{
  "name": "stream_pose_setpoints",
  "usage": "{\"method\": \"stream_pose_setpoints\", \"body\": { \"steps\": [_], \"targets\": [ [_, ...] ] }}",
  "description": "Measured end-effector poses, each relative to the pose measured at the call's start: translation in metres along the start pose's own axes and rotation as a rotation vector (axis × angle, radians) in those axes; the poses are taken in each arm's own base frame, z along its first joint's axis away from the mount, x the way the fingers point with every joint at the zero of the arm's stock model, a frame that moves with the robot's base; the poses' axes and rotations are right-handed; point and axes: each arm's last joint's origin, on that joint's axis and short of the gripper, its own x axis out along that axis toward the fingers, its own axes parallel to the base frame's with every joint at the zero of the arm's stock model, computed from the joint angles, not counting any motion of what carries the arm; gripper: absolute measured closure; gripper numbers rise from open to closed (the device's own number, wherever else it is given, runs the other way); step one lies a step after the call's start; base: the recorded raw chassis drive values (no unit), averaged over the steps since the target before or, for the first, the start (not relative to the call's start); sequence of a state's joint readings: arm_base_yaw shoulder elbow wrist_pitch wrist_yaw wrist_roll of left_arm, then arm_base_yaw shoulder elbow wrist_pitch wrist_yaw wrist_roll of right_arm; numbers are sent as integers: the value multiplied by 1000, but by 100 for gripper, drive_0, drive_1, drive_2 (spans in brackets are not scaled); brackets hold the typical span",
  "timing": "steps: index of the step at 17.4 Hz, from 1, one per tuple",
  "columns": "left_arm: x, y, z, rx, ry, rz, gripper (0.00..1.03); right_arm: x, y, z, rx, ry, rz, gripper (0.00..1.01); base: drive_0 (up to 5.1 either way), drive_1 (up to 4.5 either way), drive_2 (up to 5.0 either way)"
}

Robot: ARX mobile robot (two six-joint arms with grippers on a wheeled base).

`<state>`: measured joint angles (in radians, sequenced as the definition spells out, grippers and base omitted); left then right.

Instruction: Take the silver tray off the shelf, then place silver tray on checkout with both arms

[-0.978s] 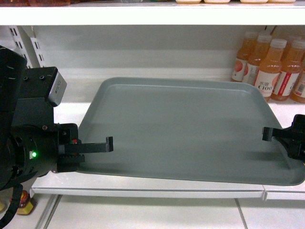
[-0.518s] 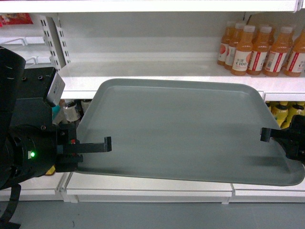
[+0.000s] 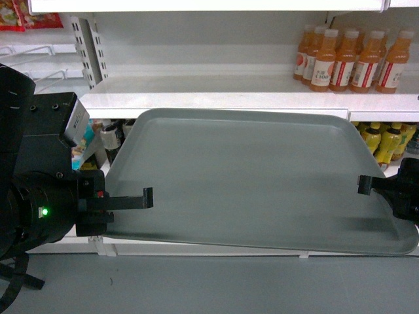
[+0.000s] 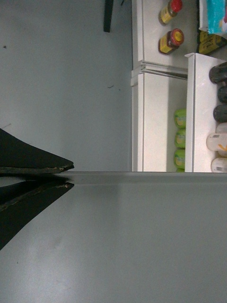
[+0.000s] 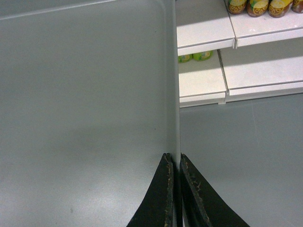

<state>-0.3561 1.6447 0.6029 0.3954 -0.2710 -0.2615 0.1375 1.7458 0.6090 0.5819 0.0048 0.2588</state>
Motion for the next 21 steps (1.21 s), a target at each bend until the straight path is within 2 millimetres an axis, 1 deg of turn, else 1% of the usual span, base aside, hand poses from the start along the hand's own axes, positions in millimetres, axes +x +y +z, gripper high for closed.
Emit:
{"method": "stream_pose_setpoints", "body": {
  "steps": [21],
  "targets": [
    [0,0,0,1,0,1,100,0,0,0,4,0,0,99,5,-426,435]
  ]
}}
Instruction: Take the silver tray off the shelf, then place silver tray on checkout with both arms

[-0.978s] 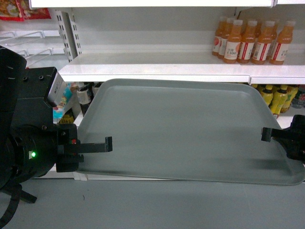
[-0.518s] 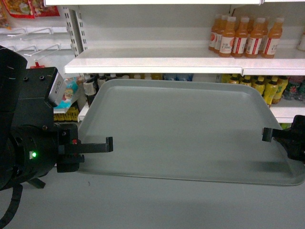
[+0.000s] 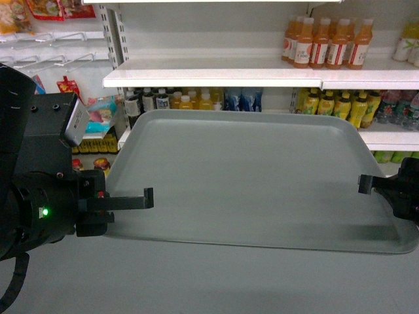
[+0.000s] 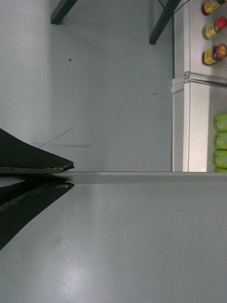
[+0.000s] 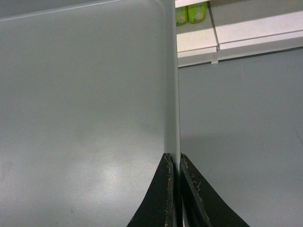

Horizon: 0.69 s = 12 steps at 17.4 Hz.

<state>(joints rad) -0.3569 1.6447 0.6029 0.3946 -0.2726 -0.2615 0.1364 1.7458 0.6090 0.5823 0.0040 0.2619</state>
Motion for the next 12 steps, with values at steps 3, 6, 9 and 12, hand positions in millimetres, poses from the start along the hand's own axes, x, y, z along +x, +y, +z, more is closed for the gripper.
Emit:
{"method": "stream_pose_setpoints", "body": {
  "steps": [3,6,9,12],
  "targets": [
    [0,0,0,-1,-2,0,100,0,0,0,0,0,0,99,10,-418,437],
    [0,0,0,-1,-2,0,100,0,0,0,-1,-2,2,99,8,-419,436],
    [0,0,0,0,-3,0,100,0,0,0,-1,-1,1,99,-3,-430,425],
    [0,0,0,-1,-2,0,100,0,0,0,0,1,0,99,-7,-432,419]
  ]
}}
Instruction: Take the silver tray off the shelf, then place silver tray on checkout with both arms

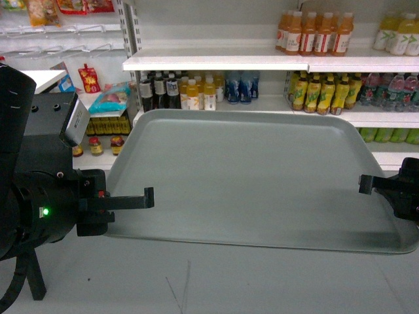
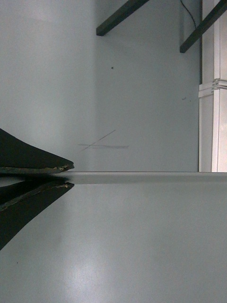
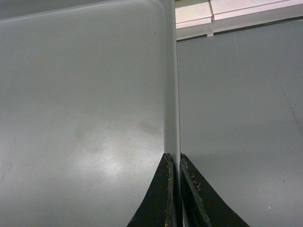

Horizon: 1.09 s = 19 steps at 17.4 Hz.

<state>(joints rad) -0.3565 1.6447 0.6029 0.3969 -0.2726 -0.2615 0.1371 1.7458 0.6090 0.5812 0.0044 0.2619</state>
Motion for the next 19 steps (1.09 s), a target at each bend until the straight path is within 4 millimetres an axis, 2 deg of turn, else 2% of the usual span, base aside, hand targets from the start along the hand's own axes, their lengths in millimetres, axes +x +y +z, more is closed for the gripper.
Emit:
{"method": "stream_pose_setpoints", "body": {
  "steps": [9,12,19],
  "targets": [
    [0,0,0,0,1,1,100,0,0,0,0,-1,0,99,-3,-384,379],
    [0,0,0,2,1,0,100,0,0,0,0,1,0,99,0,0,0],
    [-1,-1,0,1,-3,-5,100,0,-2,0,3,-1,-3,99,-478,268,268]
  ]
}}
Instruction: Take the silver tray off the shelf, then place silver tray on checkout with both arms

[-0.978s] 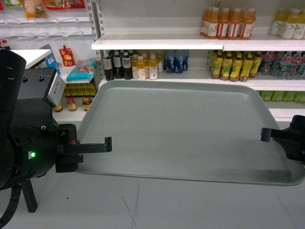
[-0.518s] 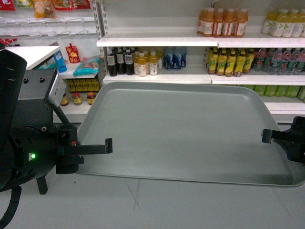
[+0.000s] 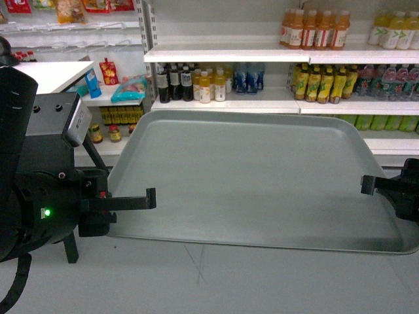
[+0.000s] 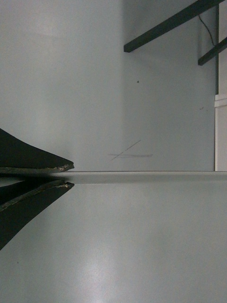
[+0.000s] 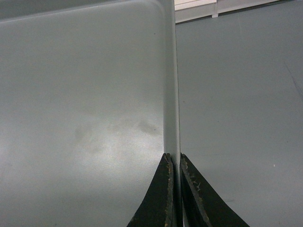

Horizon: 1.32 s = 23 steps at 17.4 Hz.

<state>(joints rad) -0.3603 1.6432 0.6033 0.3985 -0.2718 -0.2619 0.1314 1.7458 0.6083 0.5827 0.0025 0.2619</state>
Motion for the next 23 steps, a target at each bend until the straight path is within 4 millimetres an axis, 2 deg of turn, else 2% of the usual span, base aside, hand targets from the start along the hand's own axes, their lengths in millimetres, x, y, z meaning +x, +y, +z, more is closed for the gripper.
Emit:
{"method": "stream_pose_setpoints", "body": {
  "steps": [23],
  "targets": [
    [0,1,0,0,2,4,100,0,2,0,-3,-1,2,99,-503,243,243]
  ]
}}
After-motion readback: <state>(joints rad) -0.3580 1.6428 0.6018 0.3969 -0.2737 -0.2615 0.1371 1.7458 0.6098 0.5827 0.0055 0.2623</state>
